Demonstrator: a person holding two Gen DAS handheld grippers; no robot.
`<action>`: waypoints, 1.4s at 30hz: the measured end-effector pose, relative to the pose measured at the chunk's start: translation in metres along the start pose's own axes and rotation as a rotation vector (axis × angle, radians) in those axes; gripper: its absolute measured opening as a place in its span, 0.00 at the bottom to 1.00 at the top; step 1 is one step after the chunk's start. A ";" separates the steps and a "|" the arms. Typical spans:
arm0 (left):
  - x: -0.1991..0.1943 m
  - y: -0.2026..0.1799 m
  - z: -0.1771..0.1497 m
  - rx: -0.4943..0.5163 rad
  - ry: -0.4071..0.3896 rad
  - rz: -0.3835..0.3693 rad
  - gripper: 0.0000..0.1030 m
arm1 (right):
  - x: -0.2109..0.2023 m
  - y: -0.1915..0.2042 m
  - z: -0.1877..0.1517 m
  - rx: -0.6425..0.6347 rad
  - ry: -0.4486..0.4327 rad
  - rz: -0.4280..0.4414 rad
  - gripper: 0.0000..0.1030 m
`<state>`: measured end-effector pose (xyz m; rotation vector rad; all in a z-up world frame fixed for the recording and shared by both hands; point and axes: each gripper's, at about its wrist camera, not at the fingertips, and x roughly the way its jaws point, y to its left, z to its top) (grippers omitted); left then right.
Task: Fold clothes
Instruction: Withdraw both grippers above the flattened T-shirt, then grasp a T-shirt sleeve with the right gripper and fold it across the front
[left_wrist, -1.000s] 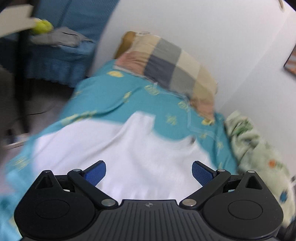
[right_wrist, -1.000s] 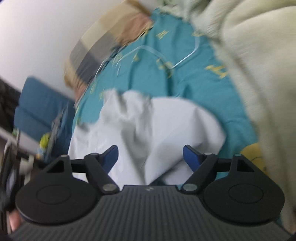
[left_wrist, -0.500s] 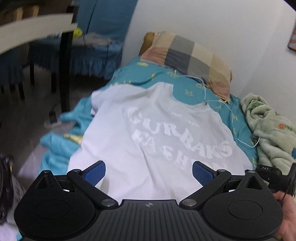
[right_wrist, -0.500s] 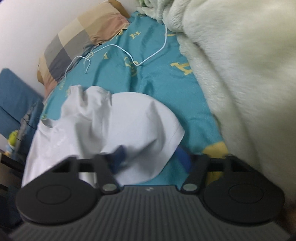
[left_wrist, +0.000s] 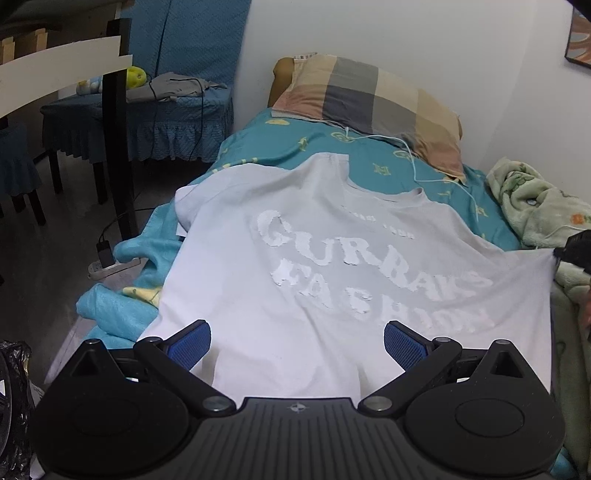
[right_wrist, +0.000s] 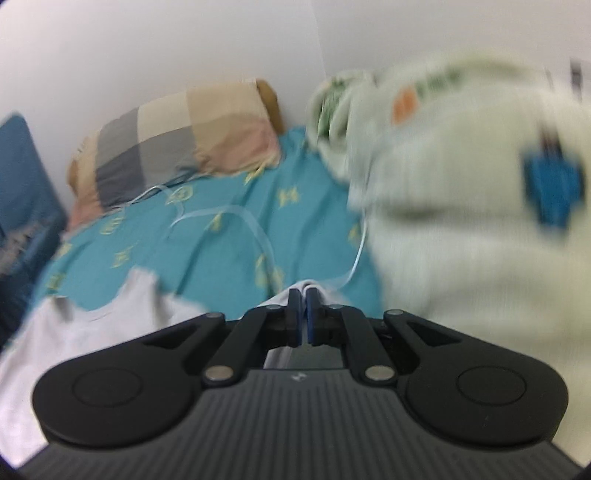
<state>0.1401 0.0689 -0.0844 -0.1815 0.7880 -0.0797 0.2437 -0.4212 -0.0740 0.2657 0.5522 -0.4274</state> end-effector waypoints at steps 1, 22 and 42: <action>0.004 0.002 0.000 -0.009 0.006 -0.001 0.98 | 0.006 0.003 0.008 -0.048 -0.020 -0.040 0.05; 0.009 0.012 -0.004 -0.069 0.044 -0.023 0.99 | -0.013 -0.010 -0.077 0.422 0.306 0.183 0.62; 0.044 0.025 0.001 -0.159 0.078 -0.026 0.99 | 0.049 0.017 -0.068 0.449 -0.067 0.283 0.11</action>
